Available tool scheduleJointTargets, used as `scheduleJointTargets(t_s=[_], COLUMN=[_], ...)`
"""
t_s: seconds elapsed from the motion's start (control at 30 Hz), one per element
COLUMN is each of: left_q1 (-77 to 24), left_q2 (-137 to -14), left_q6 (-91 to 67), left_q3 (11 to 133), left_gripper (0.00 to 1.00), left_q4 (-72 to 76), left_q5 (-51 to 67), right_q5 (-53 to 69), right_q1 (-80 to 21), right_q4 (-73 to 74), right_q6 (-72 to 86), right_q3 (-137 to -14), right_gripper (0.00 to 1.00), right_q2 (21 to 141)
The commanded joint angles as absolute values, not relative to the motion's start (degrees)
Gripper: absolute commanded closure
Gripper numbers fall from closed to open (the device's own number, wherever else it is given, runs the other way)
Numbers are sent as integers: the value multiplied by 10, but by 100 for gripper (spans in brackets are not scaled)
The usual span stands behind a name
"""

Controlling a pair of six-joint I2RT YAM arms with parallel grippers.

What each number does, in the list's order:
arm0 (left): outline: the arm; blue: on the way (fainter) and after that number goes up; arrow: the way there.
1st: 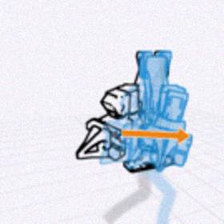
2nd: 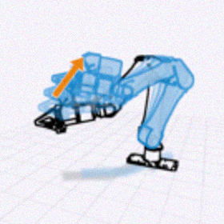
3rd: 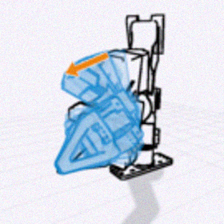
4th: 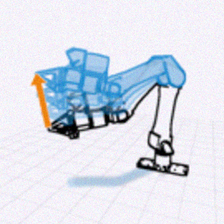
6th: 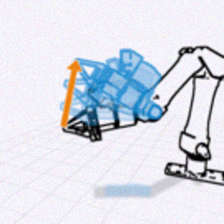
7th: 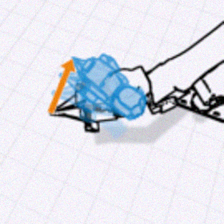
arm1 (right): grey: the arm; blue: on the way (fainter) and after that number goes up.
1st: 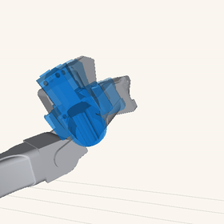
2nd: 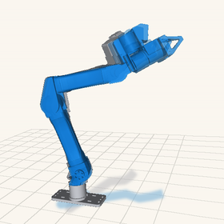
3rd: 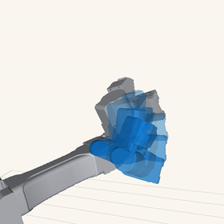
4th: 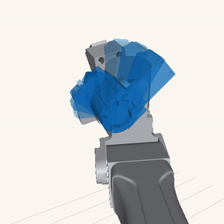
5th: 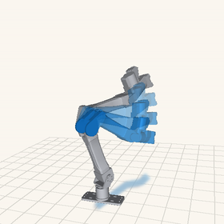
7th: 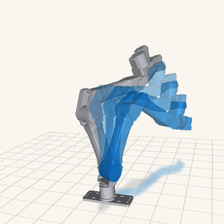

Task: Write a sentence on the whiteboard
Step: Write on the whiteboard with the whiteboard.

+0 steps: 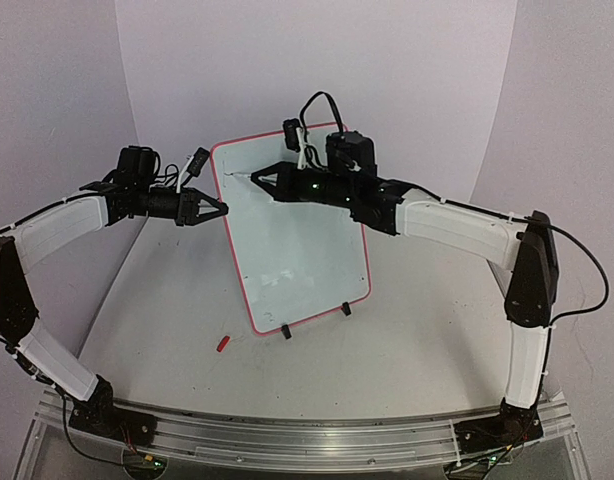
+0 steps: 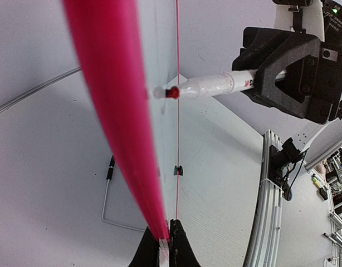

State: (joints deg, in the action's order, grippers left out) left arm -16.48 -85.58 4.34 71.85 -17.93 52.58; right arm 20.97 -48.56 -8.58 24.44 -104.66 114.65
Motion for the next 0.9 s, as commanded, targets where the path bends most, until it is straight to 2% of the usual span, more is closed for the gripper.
scheduleJointTargets(t_s=[0.0, 0.23, 0.87], left_q1=[-181, -182, -187], left_q2=[-861, -861, -866], left_q6=[85, 85, 86], left_q3=[711, 711, 712], left_gripper=[100, 100, 100], left_q4=[-210, -211, -212], left_q5=[512, 512, 512], right_q5=[241, 252, 219], right_q1=[-481, -481, -481], right_q4=[-126, -138, -116], right_q6=[239, 238, 235], right_q3=[-1023, -1023, -1103], right_gripper=[100, 100, 100], right_q2=[1098, 1082, 1156])
